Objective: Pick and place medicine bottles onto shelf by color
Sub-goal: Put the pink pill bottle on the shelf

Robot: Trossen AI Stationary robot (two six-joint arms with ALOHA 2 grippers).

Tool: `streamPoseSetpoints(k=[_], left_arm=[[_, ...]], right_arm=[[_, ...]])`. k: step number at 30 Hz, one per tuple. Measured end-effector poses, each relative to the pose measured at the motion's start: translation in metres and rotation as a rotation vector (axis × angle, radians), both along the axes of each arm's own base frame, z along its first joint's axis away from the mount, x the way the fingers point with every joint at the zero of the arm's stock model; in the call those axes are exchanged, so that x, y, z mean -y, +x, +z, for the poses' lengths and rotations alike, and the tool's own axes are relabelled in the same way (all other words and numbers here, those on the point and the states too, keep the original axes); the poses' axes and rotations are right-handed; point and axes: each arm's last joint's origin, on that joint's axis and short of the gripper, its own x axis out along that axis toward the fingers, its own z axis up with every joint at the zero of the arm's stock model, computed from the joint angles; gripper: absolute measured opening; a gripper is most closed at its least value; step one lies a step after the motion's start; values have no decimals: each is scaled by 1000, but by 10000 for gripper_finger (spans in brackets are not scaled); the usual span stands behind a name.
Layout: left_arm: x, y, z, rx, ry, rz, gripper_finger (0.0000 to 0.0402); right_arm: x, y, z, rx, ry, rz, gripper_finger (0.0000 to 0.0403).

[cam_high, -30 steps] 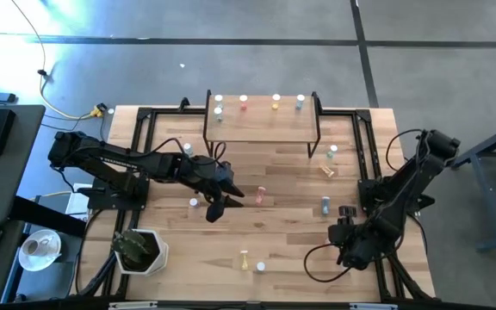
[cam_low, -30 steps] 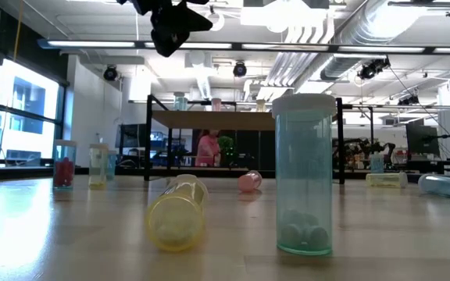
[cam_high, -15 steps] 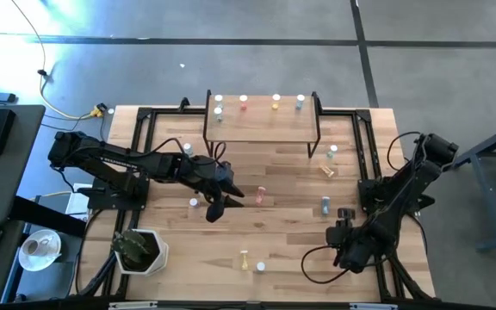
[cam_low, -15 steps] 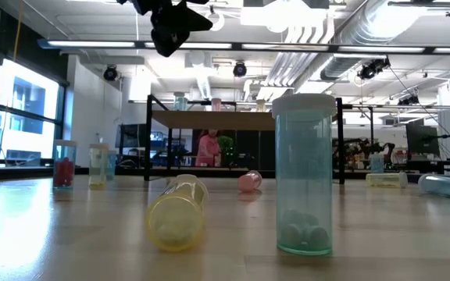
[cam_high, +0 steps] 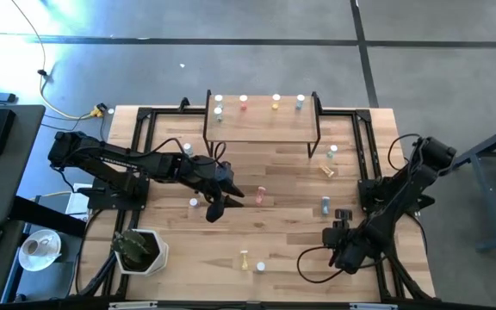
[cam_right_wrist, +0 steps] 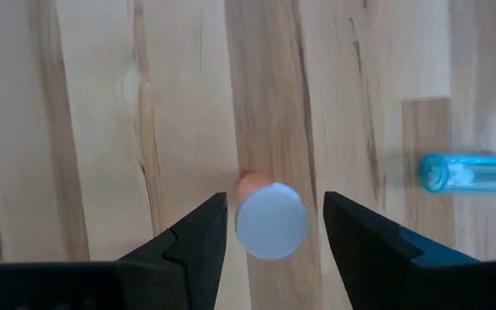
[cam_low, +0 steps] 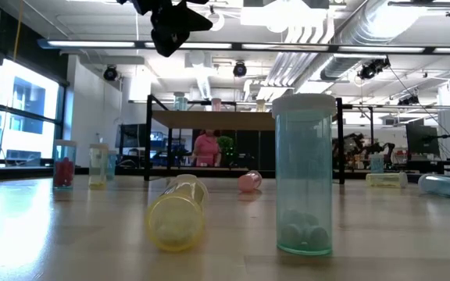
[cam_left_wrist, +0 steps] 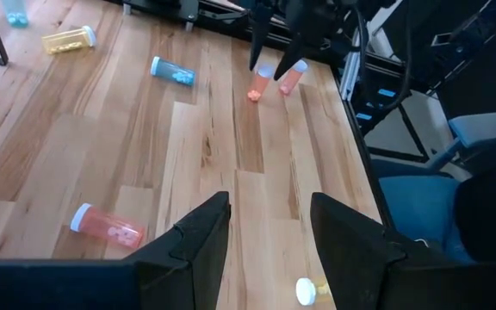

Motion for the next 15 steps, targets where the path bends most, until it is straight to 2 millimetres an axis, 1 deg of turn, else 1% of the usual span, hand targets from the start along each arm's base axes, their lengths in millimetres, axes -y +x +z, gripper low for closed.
streamPoseSetpoints(k=[10,15], left_arm=[[0,0,0,0,0,0,156],[0,0,0,0,0,0,156]], right_arm=[[-1,0,-3,-10,-8,0,184],[-1,0,-3,-12,-11,0,154]])
